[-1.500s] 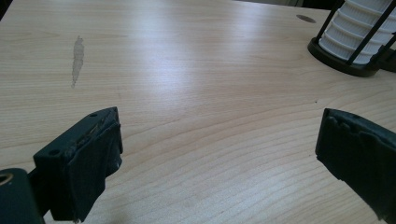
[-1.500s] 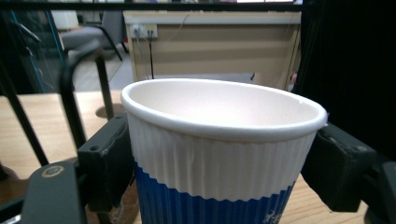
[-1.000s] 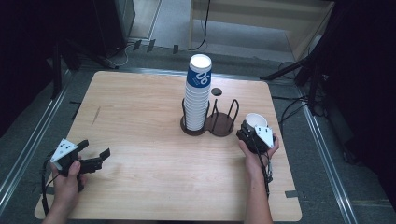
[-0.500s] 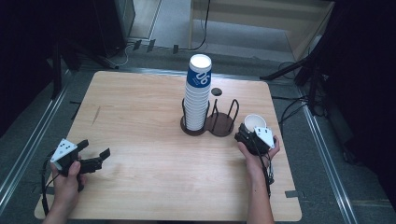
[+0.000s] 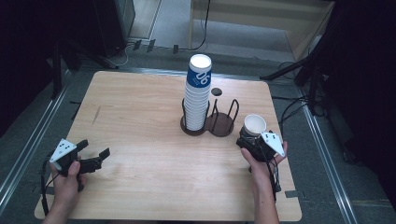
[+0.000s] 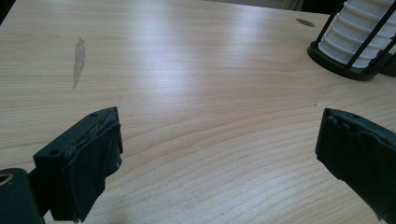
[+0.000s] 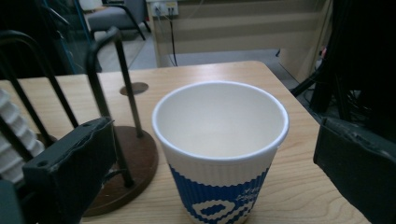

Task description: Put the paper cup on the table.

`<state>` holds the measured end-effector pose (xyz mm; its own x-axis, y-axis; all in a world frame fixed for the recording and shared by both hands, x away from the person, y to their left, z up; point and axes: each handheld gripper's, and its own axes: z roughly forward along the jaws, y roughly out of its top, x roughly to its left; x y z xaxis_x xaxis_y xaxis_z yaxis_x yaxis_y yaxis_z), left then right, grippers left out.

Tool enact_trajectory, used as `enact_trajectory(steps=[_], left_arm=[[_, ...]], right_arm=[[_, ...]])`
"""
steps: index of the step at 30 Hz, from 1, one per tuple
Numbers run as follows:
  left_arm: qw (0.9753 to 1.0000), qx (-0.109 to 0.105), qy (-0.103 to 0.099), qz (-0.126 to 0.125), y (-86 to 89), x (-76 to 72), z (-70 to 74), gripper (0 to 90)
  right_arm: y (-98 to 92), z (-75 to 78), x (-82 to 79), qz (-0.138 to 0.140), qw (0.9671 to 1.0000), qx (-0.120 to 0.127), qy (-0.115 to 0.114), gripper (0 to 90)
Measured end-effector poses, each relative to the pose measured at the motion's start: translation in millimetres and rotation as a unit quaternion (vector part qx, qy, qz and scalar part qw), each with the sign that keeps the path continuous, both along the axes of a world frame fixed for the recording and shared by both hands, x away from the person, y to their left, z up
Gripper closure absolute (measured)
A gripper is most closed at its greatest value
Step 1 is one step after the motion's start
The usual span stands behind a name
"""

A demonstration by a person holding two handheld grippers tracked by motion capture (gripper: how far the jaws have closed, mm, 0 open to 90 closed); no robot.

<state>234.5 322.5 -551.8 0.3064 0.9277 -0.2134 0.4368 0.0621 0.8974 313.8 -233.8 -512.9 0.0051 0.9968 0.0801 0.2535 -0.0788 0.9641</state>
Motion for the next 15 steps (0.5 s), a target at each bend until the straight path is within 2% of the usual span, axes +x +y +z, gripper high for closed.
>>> enact_trajectory(steps=[9, 15], left_arm=[[1.0, 0.0, 0.0, 0.001, -0.1, 0.0, 0.0, 1.4], [1.0, 0.0, 0.0, 0.001, 0.0, -0.2, 0.1, 1.5]], right_arm=[[1.4, 16.5, -23.4, 0.017, 0.9994, 0.005, -0.03, 0.0], [0.3, 20.4, -39.1, 0.019, 0.9988, -0.014, -0.043, 0.0]])
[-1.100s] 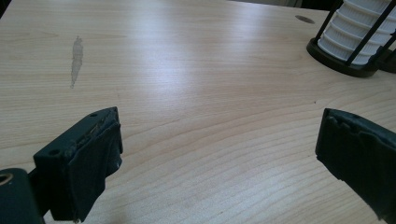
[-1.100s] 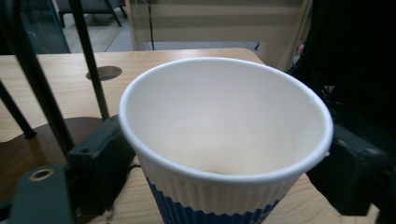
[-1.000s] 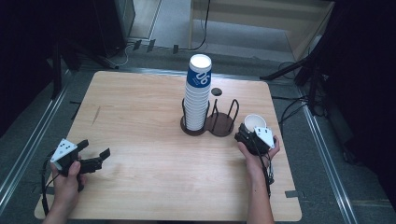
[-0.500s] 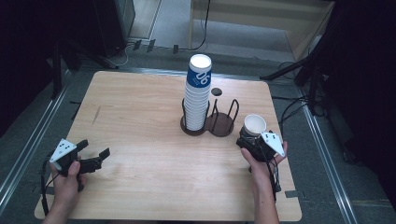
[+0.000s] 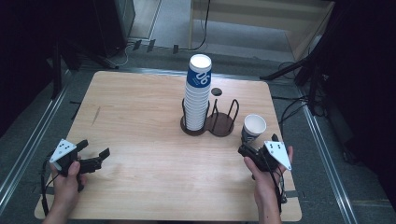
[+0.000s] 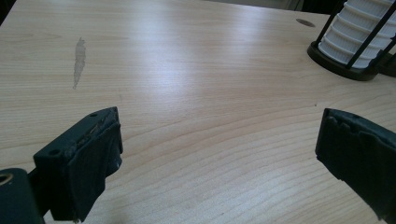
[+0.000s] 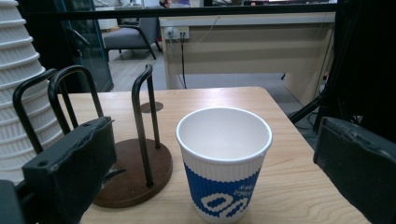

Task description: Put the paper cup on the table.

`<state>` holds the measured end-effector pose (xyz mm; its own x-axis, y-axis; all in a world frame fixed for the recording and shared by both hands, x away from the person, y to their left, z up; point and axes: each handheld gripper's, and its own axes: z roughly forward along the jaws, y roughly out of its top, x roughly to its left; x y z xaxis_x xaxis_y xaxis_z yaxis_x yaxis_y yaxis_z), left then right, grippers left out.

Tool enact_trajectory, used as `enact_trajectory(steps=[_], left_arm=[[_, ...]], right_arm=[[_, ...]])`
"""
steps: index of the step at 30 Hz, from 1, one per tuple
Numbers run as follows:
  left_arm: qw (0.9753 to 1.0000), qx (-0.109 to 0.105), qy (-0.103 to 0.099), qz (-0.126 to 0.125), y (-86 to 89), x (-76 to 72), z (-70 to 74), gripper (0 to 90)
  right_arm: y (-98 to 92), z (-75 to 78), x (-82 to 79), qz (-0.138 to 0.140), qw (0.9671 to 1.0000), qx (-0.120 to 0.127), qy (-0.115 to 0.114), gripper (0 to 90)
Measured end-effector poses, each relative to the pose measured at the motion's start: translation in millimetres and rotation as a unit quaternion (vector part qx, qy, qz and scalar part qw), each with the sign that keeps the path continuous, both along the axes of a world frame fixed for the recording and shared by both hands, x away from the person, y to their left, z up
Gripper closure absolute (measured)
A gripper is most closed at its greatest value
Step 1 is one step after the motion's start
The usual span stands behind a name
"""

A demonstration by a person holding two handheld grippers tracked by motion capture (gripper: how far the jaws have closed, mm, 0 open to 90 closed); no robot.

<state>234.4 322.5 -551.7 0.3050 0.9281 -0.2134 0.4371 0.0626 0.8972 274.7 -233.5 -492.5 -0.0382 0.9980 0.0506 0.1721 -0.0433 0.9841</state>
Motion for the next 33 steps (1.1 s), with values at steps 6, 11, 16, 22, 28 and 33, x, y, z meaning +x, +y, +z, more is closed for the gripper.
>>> enact_trajectory(steps=[6, 11, 16, 22, 28, 33], left_arm=[[1.0, 0.002, -0.002, -0.001, -0.6, -0.8, 0.0, 1.4], [1.0, 0.001, -0.001, 0.0, -0.5, -1.1, 0.0, 1.4], [1.0, 0.003, -0.001, 0.0, -0.8, -1.2, 0.1, 1.4], [1.0, 0.003, -0.001, 0.0, -0.9, -1.2, 0.1, 1.5], [1.0, 0.006, -0.002, -0.002, -1.5, -2.0, 0.1, 1.4], [1.0, 0.005, -0.001, -0.002, -1.0, -2.2, 0.2, 1.4]], right_arm=[[-4.6, -4.3, -12.8, -0.006, 1.0, 0.004, -0.006, 0.0], [-11.0, -12.6, -22.8, -0.003, 1.0, -0.004, -0.001, 0.0], [-22.4, -18.3, -33.4, -0.001, 0.9999, 0.002, 0.01, 0.0], [-38.4, -23.2, -44.0, -0.003, 0.9997, 0.01, 0.021, 4.8], [-51.3, -28.8, -52.8, -0.017, 0.999, -0.011, 0.041, 10.2], [-65.4, -33.1, -63.4, -0.031, 0.9986, -0.018, 0.038, 20.9]])
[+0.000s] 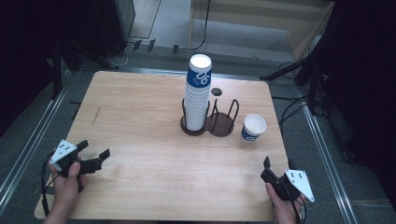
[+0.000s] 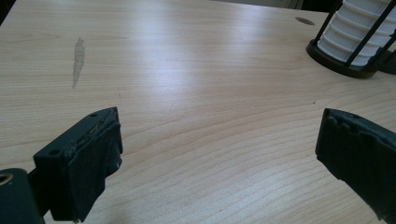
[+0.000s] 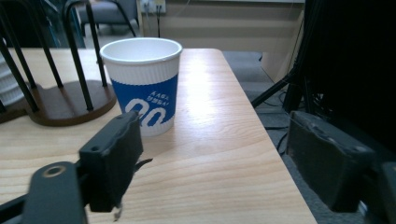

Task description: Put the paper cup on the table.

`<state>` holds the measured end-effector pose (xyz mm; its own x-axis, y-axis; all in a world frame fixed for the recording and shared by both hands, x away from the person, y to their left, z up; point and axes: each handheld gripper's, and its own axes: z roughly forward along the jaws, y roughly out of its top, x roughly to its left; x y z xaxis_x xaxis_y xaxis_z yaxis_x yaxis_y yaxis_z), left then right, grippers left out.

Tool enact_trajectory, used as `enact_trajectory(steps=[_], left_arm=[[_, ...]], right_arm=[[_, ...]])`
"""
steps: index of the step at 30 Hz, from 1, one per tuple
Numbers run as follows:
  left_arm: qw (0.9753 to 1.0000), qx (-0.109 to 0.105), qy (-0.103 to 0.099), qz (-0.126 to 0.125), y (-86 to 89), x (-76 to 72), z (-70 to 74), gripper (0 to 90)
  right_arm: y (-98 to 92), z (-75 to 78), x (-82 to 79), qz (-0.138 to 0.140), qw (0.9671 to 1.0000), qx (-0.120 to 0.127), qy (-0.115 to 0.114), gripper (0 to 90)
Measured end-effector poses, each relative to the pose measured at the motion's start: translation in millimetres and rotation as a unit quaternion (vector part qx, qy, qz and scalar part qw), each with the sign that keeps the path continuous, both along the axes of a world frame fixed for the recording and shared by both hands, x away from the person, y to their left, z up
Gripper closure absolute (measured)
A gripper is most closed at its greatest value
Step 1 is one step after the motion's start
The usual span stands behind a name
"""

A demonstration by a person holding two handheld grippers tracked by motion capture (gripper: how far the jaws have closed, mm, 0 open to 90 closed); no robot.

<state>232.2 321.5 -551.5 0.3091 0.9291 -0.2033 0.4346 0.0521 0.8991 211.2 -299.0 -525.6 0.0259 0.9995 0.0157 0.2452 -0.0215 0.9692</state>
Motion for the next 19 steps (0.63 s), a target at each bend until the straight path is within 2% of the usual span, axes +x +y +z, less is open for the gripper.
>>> enact_trajectory(steps=[1, 4, 5, 7, 10, 12, 19], left_arm=[[1.0, 0.0, 0.0, 0.0, -0.2, -0.1, 0.0, 1.4], [1.0, 0.0, 0.0, -0.001, -0.2, 0.0, -0.1, 1.4], [1.0, 0.0, 0.001, -0.002, -0.1, 0.1, 0.0, 1.4], [1.0, 0.0, 0.001, -0.002, -0.1, 0.2, -0.1, 1.4], [1.0, 0.001, 0.0, -0.001, -0.6, 0.1, -0.1, 1.4], [1.0, 0.0, 0.0, -0.002, -0.4, 0.1, -0.1, 1.4], [1.0, -0.001, 0.004, -0.002, 0.2, 1.0, -0.1, 1.4]], right_arm=[[-3.9, -0.6, -2.3, -0.002, 0.9999, 0.008, 0.007, 22.0], [-15.0, -4.1, -8.2, -0.009, 0.9997, 0.0, 0.024, 24.1], [-18.2, -5.6, -10.0, -0.01, 0.9995, 0.004, 0.029, 23.9], [-23.5, -8.3, -12.7, -0.011, 0.9994, 0.008, 0.033, 22.1], [-30.4, -12.0, -15.8, -0.008, 0.9988, 0.029, 0.037, 15.6], [-32.1, -14.2, -16.2, 0.001, 0.9985, 0.032, 0.044, 12.6], [-29.7, -15.5, -14.5, 0.001, 0.9983, 0.022, 0.054, 7.0]])
